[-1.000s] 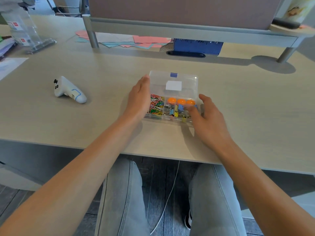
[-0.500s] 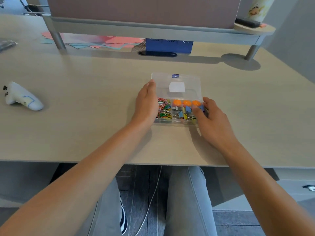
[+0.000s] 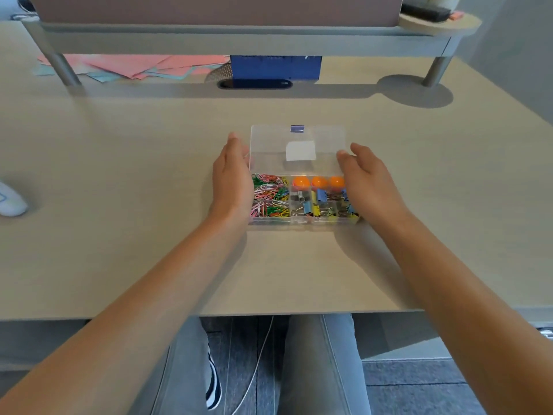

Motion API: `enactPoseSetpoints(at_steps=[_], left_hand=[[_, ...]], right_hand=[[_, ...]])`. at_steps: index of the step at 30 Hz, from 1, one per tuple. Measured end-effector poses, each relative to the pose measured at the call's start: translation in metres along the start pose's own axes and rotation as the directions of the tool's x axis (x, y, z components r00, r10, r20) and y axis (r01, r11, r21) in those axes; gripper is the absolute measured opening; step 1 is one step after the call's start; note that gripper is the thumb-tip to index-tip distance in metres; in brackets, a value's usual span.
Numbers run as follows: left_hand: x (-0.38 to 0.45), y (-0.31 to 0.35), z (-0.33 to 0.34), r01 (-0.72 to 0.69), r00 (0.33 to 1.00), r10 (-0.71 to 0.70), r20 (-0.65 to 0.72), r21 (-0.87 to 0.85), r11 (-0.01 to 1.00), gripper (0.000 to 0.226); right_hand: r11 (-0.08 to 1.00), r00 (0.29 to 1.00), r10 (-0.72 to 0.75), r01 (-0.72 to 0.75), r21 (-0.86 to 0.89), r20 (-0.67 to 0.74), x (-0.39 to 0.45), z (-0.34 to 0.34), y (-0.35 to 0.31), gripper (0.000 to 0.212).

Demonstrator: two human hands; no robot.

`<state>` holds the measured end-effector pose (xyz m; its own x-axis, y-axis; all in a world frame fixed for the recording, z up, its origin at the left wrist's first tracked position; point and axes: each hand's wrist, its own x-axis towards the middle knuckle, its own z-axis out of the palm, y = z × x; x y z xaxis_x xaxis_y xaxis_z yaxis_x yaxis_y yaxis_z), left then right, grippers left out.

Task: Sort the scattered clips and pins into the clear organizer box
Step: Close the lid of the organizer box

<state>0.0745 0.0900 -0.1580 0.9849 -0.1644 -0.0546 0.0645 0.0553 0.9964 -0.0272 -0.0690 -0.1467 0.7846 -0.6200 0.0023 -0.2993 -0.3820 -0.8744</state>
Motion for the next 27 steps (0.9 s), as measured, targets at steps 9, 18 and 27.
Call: enactPoseSetpoints(at_steps=[9,18,27], left_hand=[[-0.008,-0.002,0.001,-0.158,0.98,0.154,-0.129,-0.02,0.987,0.051],[-0.026,-0.001,-0.003,-0.12,0.977,0.141,-0.161,0.131,0.984,0.06],[-0.046,-0.014,-0.012,-0.312,0.95,0.285,0.127,0.38,0.871,0.02]], right_hand=[[0.946,0.997,0.028,-0.002,0.323,-0.076,-0.003,-0.003,0.004,0.05],[0.924,0.999,0.042,-0.034,0.381,-0.013,-0.023,-0.015,0.012,0.056],[0.993,0.993,-0.113,0.113,0.027,0.018,-0.034,-0.022,0.032,0.033]])
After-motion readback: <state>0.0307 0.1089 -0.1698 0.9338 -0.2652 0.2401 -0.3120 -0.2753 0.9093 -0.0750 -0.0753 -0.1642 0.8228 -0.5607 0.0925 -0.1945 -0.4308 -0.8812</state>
